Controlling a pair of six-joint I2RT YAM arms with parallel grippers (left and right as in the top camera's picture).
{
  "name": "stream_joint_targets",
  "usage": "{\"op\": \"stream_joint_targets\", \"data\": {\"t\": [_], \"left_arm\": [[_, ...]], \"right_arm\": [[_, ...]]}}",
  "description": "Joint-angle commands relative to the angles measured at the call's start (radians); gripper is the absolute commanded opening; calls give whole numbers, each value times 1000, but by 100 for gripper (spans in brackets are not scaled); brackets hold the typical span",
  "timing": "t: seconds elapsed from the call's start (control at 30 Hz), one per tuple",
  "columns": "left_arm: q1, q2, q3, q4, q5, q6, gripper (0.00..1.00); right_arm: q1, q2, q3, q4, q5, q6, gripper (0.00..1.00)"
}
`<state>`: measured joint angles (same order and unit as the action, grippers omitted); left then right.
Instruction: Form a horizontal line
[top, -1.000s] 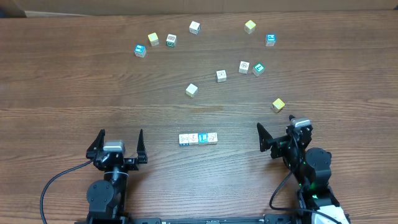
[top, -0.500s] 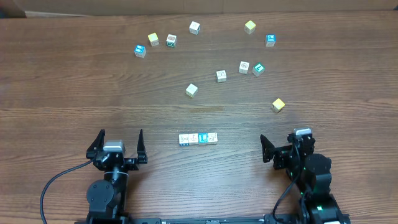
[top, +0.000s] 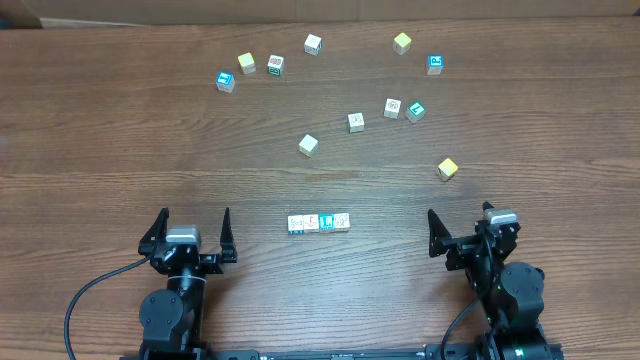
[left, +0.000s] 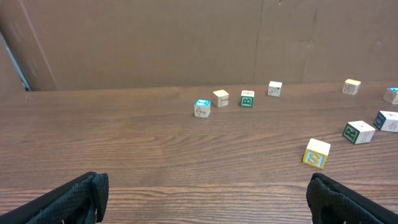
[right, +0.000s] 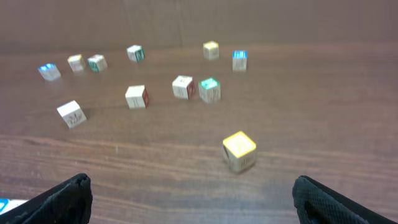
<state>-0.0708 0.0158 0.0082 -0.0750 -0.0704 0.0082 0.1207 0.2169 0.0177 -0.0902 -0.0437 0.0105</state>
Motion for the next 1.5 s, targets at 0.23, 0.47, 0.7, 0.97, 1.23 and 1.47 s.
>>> {"op": "stream_joint_targets", "data": {"t": [0.23, 0.47, 0.7, 0.97, 1.23, 1.47], "left_arm": [[-3, -11, -2, 0, 9, 22, 100], [-3, -11, -2, 0, 9, 22, 100], [-3, -11, -2, 0, 9, 22, 99], [-3, -11, -2, 0, 9, 22, 100], [-3, -11, -2, 0, 9, 22, 100], [-3, -11, -2, 0, 9, 22, 99]], "right_arm": [[16, -195, -10, 5, 4, -117, 100], [53, -215, -10, 6, 2, -109, 100], [71, -215, -10, 9, 1, -86, 100], [68, -215, -10, 9, 1, -86, 100], [68, -215, -10, 9, 1, -86, 100], [68, -215, -10, 9, 1, -86, 100]]}}
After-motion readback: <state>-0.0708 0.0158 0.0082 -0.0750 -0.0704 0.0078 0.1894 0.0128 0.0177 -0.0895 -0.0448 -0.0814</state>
